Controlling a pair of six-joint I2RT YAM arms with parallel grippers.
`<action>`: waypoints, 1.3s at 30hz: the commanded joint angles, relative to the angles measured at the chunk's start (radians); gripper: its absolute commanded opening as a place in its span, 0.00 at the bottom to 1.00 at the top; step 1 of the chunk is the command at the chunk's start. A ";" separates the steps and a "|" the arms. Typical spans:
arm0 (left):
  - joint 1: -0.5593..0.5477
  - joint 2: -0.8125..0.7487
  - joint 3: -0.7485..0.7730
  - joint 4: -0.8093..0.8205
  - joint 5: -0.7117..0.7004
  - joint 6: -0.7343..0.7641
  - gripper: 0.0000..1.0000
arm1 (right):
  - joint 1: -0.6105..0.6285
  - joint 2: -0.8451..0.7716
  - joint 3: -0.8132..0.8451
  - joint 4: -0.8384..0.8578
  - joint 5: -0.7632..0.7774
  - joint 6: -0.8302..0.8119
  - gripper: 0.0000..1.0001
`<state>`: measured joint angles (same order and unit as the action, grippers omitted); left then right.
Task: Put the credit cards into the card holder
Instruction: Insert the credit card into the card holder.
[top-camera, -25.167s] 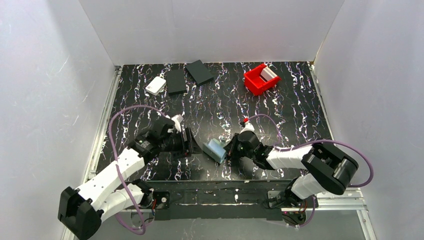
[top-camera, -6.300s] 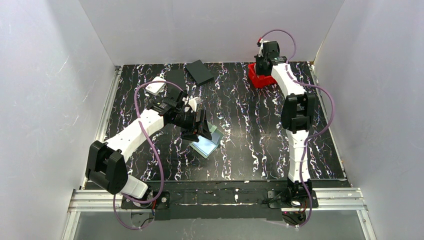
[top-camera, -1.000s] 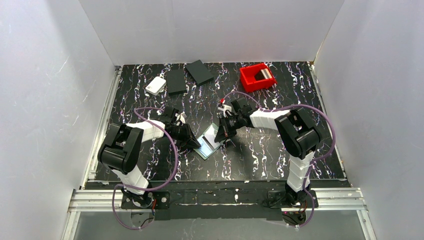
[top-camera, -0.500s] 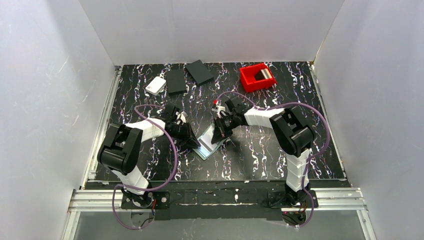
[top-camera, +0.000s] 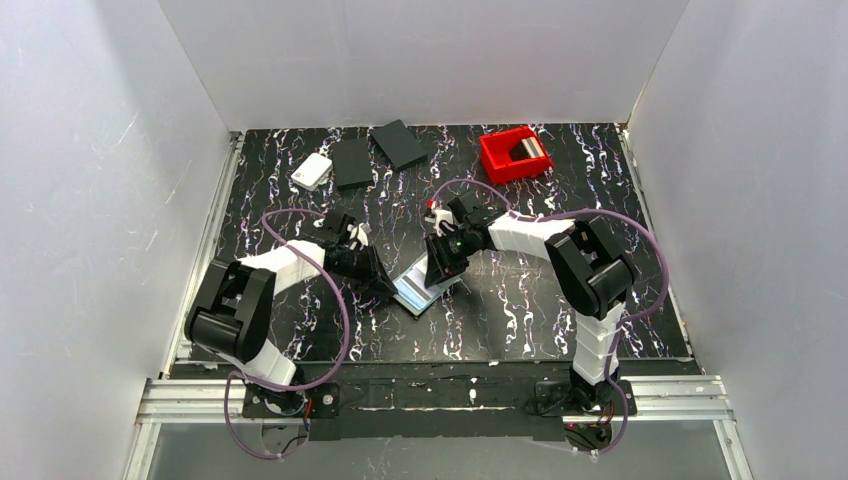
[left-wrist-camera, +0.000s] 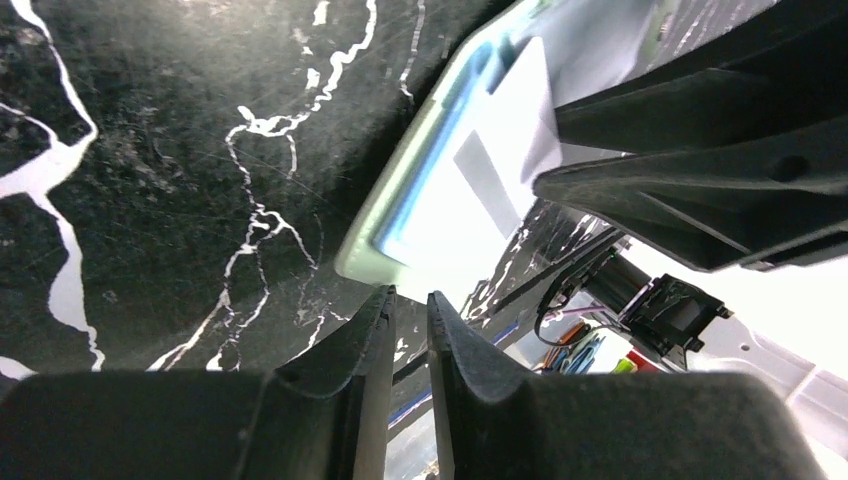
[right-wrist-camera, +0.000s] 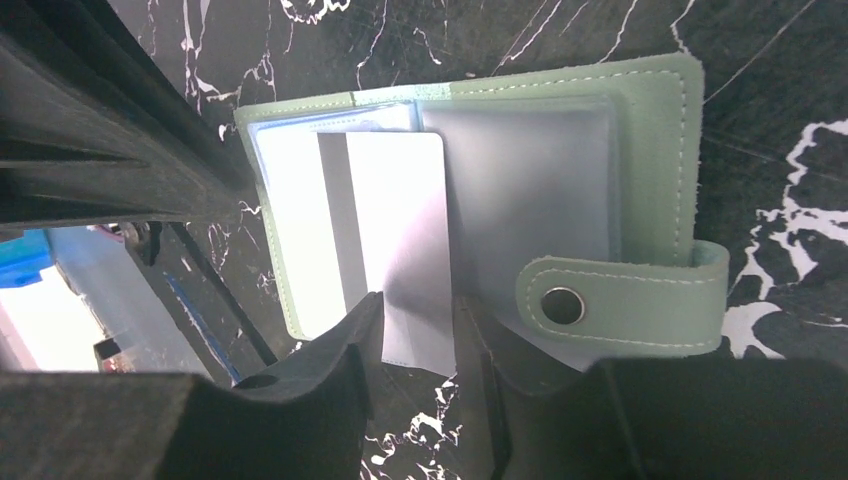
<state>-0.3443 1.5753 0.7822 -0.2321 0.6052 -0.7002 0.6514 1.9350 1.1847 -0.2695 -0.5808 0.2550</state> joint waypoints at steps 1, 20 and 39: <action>-0.002 0.035 -0.015 0.020 0.006 -0.005 0.16 | 0.009 -0.039 0.039 -0.026 0.058 -0.015 0.42; -0.002 0.107 -0.020 0.039 -0.008 0.004 0.14 | 0.057 0.020 0.042 0.065 -0.006 0.004 0.27; -0.001 0.076 0.007 -0.035 -0.036 0.059 0.12 | 0.082 -0.036 0.147 -0.157 0.177 -0.079 0.43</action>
<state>-0.3424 1.6737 0.7773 -0.1967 0.6102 -0.6872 0.7250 1.9469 1.2697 -0.3229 -0.5003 0.2226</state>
